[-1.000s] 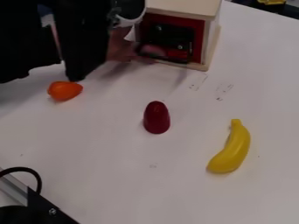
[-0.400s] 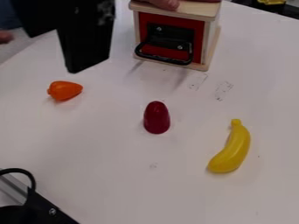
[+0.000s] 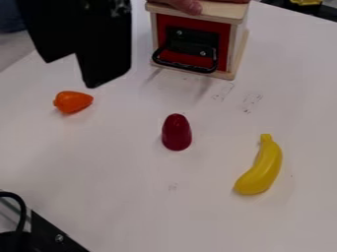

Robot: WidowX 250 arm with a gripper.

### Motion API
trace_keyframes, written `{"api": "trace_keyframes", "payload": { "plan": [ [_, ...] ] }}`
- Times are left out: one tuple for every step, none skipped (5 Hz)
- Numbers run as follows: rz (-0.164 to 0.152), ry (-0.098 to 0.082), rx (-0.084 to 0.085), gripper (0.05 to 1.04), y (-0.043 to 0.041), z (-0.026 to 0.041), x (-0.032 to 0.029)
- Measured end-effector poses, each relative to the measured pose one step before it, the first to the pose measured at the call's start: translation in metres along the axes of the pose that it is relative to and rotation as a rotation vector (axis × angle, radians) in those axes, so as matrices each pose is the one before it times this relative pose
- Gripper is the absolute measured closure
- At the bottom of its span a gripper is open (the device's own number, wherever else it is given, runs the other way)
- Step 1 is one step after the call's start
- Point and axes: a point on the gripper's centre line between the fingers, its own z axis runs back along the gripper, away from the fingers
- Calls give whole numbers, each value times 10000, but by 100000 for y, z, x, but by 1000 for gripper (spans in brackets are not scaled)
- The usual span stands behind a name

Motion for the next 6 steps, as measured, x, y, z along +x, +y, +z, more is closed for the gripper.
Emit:
{"api": "trace_keyframes", "payload": {
  "plan": [
    [527,-441,75,89,-123,477,-538],
    [246,-255,-717,89,-392,-616,212],
    [50,-109,-41,89,4,21,-5],
    [0,11,-18,89,-14,-16,23],
    [-15,4,0,89,-18,-5,-2],
    [15,0,16,89,27,21,-45]
  ]
}}
